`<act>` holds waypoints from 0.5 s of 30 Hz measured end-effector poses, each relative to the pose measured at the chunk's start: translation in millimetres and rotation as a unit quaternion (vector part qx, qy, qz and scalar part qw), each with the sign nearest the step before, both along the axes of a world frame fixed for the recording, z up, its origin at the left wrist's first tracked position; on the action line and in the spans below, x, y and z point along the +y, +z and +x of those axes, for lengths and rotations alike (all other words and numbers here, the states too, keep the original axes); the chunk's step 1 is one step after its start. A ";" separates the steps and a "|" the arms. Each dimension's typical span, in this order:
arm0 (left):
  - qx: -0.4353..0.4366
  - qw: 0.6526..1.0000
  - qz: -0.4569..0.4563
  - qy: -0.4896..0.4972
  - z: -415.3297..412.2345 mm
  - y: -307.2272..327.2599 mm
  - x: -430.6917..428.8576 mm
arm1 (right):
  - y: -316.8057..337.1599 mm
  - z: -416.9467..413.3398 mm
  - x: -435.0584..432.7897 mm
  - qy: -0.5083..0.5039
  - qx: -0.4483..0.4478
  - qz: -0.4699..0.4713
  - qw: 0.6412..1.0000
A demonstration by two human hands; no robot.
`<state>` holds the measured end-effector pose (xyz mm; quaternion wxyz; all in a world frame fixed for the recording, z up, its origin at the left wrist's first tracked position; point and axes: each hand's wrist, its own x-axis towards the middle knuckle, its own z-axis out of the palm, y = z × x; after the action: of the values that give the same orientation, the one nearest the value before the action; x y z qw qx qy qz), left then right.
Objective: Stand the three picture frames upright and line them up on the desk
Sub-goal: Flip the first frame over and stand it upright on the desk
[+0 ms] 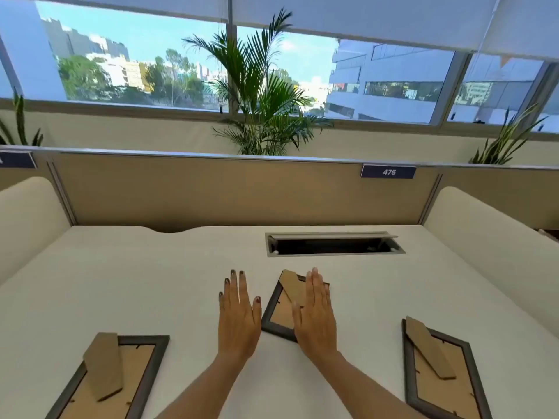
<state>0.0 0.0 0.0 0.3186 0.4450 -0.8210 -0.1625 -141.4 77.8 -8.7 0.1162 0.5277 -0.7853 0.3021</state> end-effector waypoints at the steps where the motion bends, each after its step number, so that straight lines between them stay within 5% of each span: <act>1: 0.010 0.999 0.040 -0.001 0.5 -6.2 2.5 | -5.6 0.7 1.9 -0.016 -0.027 0.017 0.999; 5: 0.008 0.989 0.144 -0.012 -2.8 -31.9 11.2 | -24.7 3.0 8.4 -0.111 -0.084 0.089 0.986; 15: -0.076 0.989 0.122 -0.019 -20.1 -45.8 18.2 | -31.7 16.6 5.3 -0.161 -0.241 0.040 0.956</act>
<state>-20.1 18.2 -45.8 0.1957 0.4759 -0.8252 -0.2329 -124.8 83.2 -40.4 -0.0510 0.3103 -0.8759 0.3660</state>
